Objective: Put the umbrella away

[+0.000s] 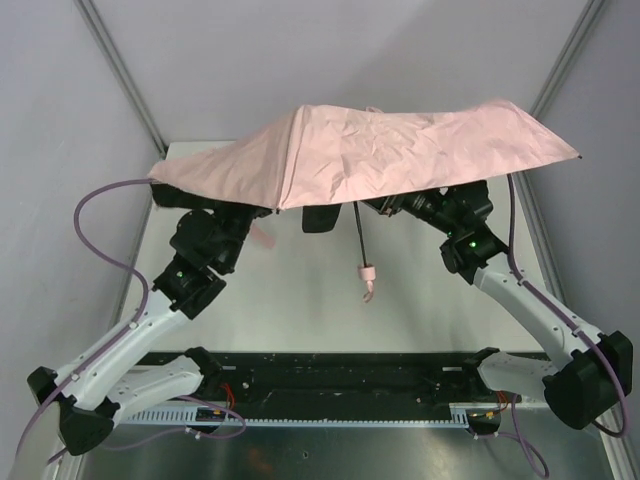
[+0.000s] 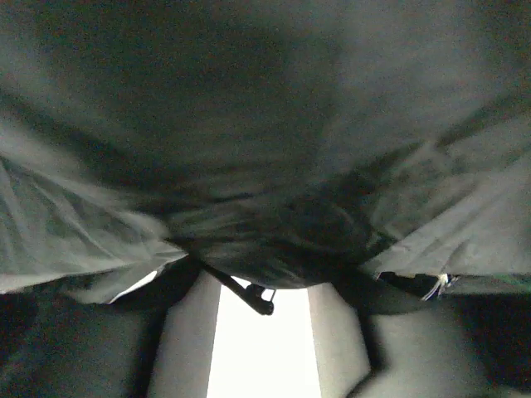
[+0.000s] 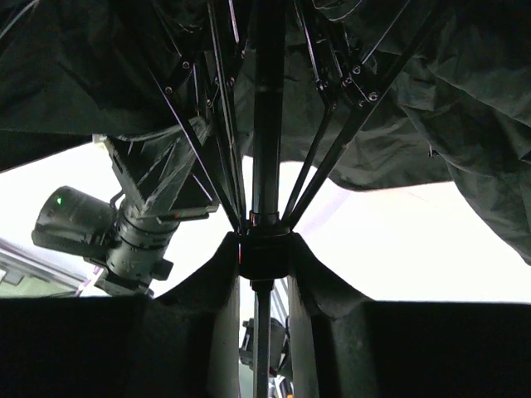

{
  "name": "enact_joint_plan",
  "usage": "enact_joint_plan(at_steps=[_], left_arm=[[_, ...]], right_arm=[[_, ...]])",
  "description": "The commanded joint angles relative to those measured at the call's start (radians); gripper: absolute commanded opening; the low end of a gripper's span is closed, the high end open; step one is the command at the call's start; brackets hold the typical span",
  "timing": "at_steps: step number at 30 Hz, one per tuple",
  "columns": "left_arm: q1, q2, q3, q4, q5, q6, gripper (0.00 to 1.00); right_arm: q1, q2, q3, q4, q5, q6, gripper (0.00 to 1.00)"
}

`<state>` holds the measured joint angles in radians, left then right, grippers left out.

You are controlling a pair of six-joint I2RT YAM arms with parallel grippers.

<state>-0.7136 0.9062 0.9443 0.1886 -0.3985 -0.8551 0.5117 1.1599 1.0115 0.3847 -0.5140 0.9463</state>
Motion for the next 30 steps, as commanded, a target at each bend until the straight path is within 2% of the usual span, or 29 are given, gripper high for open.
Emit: enact_joint_plan(at_steps=[1,3,5,9,12,14,19,22,25,30], left_arm=[[0.008,0.022,0.055,0.1,-0.015,0.131,0.34],[0.007,0.037,0.06,0.106,0.069,0.159,0.2],[-0.009,0.056,0.053,0.106,0.17,0.153,0.11],[-0.096,0.087,-0.013,0.109,0.253,0.14,0.04],[-0.121,0.109,-0.038,0.107,0.302,0.147,0.07],[-0.12,0.105,-0.04,0.097,0.325,0.174,0.15],[-0.111,0.029,-0.061,0.033,0.331,0.206,0.59],[-0.109,-0.04,-0.111,0.011,0.401,0.241,0.79],[-0.104,-0.133,-0.17,-0.029,0.508,0.272,0.87],[-0.102,-0.311,-0.256,-0.087,0.787,0.358,0.91]], right_arm=[[0.05,-0.037,0.01,0.048,-0.027,-0.071,0.0],[0.072,-0.029,0.01,0.059,-0.005,-0.091,0.0],[0.086,-0.001,0.011,0.124,0.004,-0.084,0.0],[0.095,0.069,0.021,0.282,0.019,-0.029,0.0],[0.096,0.109,0.045,0.319,0.034,-0.002,0.0],[0.098,0.113,0.049,0.316,0.044,0.002,0.0],[0.09,0.066,0.038,0.222,0.107,-0.029,0.0],[0.038,0.057,0.032,0.2,0.088,-0.027,0.0],[-0.033,0.07,0.03,0.237,0.005,-0.036,0.0],[-0.156,0.119,0.053,0.256,-0.189,-0.08,0.0]])
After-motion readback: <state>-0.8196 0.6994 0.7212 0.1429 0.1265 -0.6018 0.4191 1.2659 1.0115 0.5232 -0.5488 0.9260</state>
